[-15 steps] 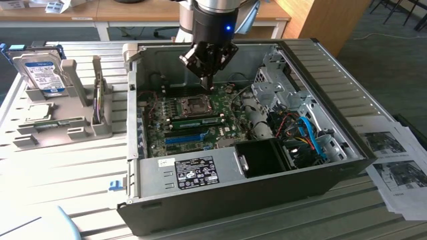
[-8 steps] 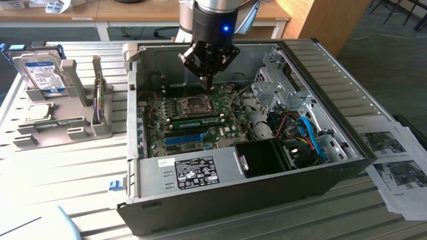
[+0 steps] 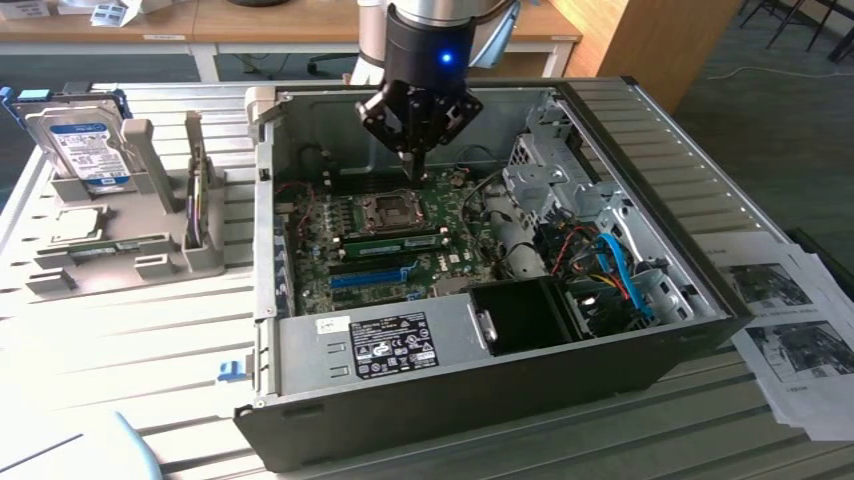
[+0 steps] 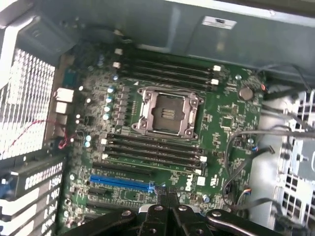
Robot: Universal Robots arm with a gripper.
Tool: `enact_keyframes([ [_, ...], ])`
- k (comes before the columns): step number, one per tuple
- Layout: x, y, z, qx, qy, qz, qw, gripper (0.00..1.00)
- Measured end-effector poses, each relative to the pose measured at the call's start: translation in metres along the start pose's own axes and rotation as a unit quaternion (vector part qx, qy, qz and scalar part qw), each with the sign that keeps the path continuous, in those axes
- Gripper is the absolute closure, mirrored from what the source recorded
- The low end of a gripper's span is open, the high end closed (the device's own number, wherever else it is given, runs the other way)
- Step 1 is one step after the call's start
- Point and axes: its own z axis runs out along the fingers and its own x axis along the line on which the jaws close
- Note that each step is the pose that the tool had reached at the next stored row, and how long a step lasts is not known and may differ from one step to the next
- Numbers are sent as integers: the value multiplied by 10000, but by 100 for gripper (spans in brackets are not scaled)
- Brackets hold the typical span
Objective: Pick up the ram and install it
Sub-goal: 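Press down the ram until it locks into place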
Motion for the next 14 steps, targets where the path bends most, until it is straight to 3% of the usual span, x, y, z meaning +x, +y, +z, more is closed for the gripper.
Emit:
enact_keyframes([
  [7, 0, 0, 1, 3, -8, 488, 9988, 91],
  [14, 0, 0, 1, 3, -8, 497, 9988, 91],
])
